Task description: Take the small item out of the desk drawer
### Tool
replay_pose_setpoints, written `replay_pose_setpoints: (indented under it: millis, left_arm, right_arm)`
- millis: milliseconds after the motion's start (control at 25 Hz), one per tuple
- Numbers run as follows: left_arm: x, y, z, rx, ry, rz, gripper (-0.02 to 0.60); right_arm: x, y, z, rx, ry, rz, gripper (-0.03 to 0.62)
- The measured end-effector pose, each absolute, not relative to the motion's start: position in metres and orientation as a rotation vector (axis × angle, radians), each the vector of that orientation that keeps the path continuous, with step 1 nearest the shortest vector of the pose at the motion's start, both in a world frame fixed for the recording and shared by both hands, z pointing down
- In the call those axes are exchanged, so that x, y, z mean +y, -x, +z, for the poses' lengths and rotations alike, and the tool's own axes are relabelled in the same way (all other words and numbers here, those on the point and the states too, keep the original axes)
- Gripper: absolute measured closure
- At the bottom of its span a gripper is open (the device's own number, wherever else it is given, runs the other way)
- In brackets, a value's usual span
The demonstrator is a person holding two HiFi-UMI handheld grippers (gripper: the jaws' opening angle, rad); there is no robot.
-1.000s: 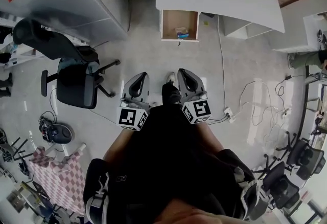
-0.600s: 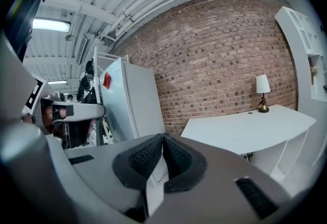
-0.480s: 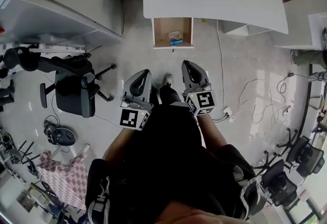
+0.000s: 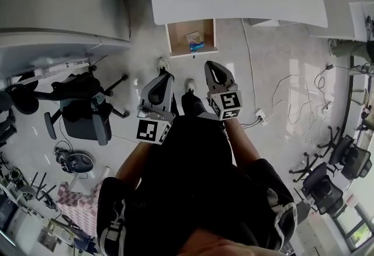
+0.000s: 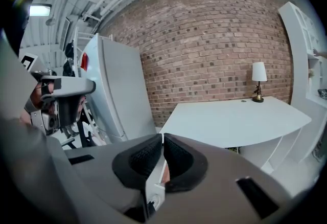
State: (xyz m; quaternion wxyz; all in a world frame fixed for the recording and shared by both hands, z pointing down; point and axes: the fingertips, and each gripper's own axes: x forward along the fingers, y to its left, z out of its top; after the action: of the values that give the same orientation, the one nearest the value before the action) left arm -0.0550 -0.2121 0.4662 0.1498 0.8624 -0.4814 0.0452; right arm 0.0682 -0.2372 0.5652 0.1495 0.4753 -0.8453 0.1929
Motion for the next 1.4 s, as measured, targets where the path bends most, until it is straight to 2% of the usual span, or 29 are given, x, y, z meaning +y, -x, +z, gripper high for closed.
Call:
replay_pose_setpoints:
  millis: [280, 320, 480, 680, 1040, 1400]
  left_arm:
    - [-0.272, 0.067, 0.477, -1.305, -2.496, 0.165, 0.572]
    - [-0.279, 0.070, 0.483, -1.294, -2.497, 0.192, 0.572]
    - [-0.302, 0.079, 0.506, -1.255, -2.473, 0.288, 0.572]
    - [-0.325, 0.085, 0.527, -1.242, -2.459, 0.327, 0.572]
    - [-0.356, 0.078, 0.564, -1.200, -2.514, 0.330, 0.572]
    - [-0.374, 0.068, 0.607, -1.212, -2.434, 0.325, 0.572]
  right_arm:
    - [-0.284, -0.054, 0.617, -2.326, -1.340, 0.624, 0.551]
    - [-0.291, -0.052, 0.629, -2.308, -1.330, 0.640, 0.530]
    - [-0.310, -0.050, 0.687, -2.196, -1.268, 0.715, 0.381]
    - [-0.321, -0.053, 0.763, -2.062, -1.203, 0.793, 0.288]
    - [-0.330, -0.069, 0.893, -1.858, -1.154, 0.948, 0.245]
    - [-0.329, -0.078, 0.976, -1.750, -1.093, 1.003, 0.220]
